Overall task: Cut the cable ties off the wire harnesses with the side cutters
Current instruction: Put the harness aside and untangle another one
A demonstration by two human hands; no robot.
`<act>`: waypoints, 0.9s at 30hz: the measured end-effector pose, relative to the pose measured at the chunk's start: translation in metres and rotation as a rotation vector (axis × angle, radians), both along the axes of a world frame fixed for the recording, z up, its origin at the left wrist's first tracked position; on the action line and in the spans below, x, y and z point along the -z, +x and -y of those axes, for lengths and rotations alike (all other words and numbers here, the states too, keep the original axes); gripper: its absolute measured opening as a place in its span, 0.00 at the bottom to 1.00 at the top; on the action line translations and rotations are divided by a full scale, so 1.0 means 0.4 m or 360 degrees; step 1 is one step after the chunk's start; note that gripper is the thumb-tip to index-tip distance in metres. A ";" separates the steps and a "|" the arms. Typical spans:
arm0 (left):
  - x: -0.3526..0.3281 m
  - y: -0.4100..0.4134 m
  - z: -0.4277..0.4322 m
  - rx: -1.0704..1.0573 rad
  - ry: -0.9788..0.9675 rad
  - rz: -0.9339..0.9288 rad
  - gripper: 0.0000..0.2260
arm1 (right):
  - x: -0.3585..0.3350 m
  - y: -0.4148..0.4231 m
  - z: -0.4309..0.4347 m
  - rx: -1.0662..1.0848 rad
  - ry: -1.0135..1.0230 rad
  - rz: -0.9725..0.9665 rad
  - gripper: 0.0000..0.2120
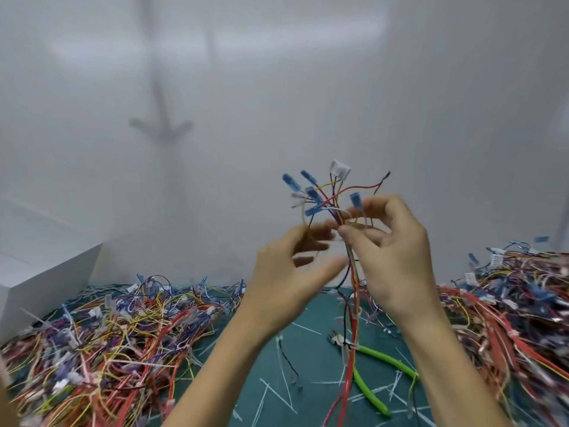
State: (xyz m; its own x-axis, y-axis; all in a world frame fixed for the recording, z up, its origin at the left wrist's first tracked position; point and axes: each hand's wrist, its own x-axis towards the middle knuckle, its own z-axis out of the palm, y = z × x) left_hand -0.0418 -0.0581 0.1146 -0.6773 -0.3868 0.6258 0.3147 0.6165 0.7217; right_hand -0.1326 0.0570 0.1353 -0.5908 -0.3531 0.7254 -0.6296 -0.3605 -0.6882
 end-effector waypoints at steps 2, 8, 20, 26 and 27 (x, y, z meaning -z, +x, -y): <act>-0.026 -0.010 -0.025 0.0078 -0.0018 0.0154 0.16 | 0.000 0.007 -0.001 0.0041 -0.0023 -0.0001 0.12; -0.023 -0.026 -0.029 -0.0005 0.0395 -0.0064 0.04 | 0.000 0.020 0.007 -0.0006 -0.0057 0.0010 0.14; -0.200 -0.049 -0.022 -0.0136 0.1095 -0.1057 0.04 | 0.019 0.029 0.010 0.0097 0.1504 -0.0085 0.24; -0.231 -0.027 -0.019 0.0081 0.1417 -0.1256 0.04 | 0.001 -0.001 -0.016 -0.0248 0.1039 0.0425 0.16; -0.227 -0.024 -0.016 0.0116 0.1451 -0.1242 0.04 | -0.001 -0.004 -0.017 -0.0216 0.0872 0.0496 0.17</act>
State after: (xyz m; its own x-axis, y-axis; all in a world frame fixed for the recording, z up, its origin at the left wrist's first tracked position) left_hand -0.0516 -0.0515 0.2052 -0.2762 -0.8770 0.3931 0.8739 -0.0590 0.4824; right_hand -0.1342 0.0637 0.1359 -0.6688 -0.7102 0.2200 -0.3436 0.0328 -0.9385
